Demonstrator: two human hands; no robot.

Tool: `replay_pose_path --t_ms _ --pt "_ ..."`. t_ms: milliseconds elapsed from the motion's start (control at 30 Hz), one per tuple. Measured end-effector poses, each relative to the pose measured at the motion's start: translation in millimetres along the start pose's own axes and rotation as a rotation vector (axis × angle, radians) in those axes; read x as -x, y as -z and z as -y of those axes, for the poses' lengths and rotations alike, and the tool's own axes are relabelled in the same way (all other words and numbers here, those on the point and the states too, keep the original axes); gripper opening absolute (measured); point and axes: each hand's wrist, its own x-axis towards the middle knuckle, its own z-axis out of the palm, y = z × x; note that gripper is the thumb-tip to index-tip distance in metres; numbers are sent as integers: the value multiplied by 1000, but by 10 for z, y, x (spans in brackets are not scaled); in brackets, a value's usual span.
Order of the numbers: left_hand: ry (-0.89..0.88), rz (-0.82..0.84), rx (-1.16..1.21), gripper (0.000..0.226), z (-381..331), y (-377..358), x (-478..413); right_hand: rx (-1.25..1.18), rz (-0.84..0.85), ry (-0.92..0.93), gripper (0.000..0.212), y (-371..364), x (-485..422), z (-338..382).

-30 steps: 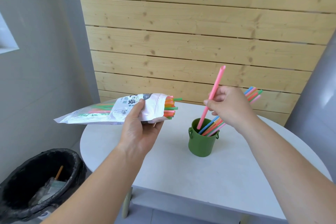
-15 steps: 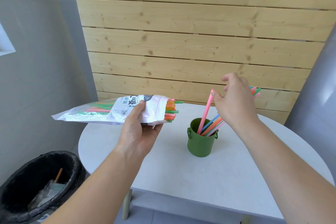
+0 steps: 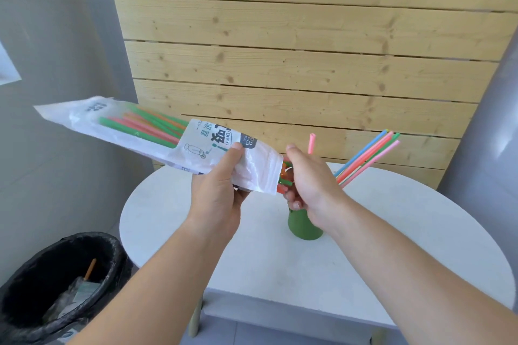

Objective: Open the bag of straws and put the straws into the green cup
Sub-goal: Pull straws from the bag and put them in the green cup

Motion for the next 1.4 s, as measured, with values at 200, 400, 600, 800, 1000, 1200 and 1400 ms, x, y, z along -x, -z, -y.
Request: replay_pose_path --t_ms 200,400,600,800,1000,1200,1400 --pt "59 -89 41 38 0 -4 -11 27 -69 156 29 10 -12 -69" --pt "103 -98 83 37 21 -8 -28 32 12 163 31 22 21 -68" --pt "99 -127 137 24 6 31 -80 29 -16 212 23 78 -9 -29" --pt "145 -158 216 34 14 36 -65 122 -36 236 22 166 -22 -7" --pt "178 -141 254 42 43 13 -34 133 -45 288 24 184 -2 -17" --pt "183 -107 276 43 19 49 -55 223 -102 284 37 285 2 -7" --pt "196 -105 263 46 70 8 -40 28 -86 317 16 246 17 -32"
